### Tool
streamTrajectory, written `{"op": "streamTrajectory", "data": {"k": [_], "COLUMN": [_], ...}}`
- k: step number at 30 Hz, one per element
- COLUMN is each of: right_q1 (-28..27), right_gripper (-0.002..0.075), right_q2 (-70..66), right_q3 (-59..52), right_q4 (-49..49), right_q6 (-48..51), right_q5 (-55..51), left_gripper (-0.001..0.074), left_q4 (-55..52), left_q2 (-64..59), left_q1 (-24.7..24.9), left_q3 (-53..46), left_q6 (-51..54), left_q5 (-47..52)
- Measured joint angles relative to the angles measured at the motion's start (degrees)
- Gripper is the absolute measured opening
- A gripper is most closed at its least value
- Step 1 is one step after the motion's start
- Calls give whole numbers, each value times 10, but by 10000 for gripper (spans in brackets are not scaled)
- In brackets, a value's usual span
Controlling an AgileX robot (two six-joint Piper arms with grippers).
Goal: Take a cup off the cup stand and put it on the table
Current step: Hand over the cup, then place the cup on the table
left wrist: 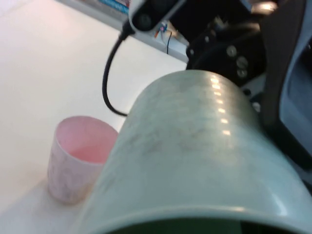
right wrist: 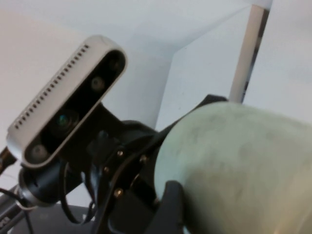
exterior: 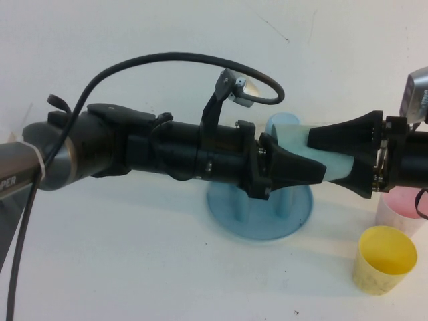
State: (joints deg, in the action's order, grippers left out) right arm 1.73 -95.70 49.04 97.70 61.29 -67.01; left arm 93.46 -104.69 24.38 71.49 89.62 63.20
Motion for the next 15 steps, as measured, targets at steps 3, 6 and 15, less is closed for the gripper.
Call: {"op": "streamTrajectory", "data": {"k": [3, 6, 15], "right_q1": [-12, -25, -41], "right_gripper": [691, 692, 692], "right_q2": [0, 0, 0], "right_q3": [9, 14, 15], "right_q4": [-11, -10, -10], "right_q6": [1, 2, 7], "right_q5": [6, 6, 6], "left_gripper": [26, 26, 25], "left_q4": [-45, -124, -541], "left_q2": [11, 35, 187], "left_q1": [0, 0, 1], "left_q3": [0, 0, 0], "left_q6": [-21, -56, -328], "left_q5": [0, -11, -83]}}
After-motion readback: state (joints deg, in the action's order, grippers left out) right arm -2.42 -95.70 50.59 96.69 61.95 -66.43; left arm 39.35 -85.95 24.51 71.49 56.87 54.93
